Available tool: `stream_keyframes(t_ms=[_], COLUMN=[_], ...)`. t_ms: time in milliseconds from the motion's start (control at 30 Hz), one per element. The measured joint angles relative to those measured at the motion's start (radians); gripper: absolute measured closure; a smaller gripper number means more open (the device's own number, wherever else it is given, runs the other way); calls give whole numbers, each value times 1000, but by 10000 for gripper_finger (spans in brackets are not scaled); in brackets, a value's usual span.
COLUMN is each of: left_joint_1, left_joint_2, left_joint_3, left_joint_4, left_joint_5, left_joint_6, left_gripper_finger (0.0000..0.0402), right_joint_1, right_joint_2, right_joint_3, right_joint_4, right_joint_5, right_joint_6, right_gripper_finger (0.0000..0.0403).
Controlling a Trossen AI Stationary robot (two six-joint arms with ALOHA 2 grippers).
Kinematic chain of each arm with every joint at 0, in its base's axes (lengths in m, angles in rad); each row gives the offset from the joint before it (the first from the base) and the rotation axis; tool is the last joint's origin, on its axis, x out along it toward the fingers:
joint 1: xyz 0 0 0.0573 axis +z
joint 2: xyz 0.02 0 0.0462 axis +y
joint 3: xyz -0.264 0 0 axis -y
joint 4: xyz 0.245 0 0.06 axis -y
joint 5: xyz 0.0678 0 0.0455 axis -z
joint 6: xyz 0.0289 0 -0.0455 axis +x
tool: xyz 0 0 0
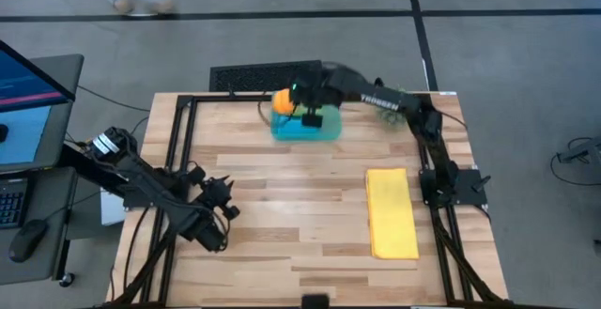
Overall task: Roll microfiber towels into tight, uniform cylinder then place into a basket
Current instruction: Put the rolled orange towel into the green bin
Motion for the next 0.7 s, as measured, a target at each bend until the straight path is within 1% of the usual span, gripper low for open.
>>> stream_keyframes(t_ms=[67, 167, 200, 367, 500, 600, 700], left_joint_1=[20, 41, 47, 57, 71, 86, 103], left_joint_2=[0, 0, 0, 0, 0, 0, 0], left_joint_3=[0, 0, 0, 0, 0, 0, 0], left_joint_4=[0, 0, 0, -20, -33, -36, -48], left_joint_5=[0, 3, 5, 6, 6, 6, 6], left_joint_6=[15, 35, 40, 33, 30, 30, 29], left_gripper_finger=[325, 325, 325, 325, 325, 325, 325], right_joint_1=[-55, -140, -165, -258, -284, -284, -301], right_joint_2=[1, 5, 11, 26, 41, 59, 76], right_joint_3=[0, 0, 0, 0, -1, 3, -2], right_joint_4=[0, -3, 0, 42, 57, 78, 65], right_joint_5=[-85, -280, -326, -448, -510, -529, -599], right_joint_6=[-13, -32, -33, -34, -61, -84, -104], right_gripper_finger=[373, 373, 373, 373, 373, 373, 373])
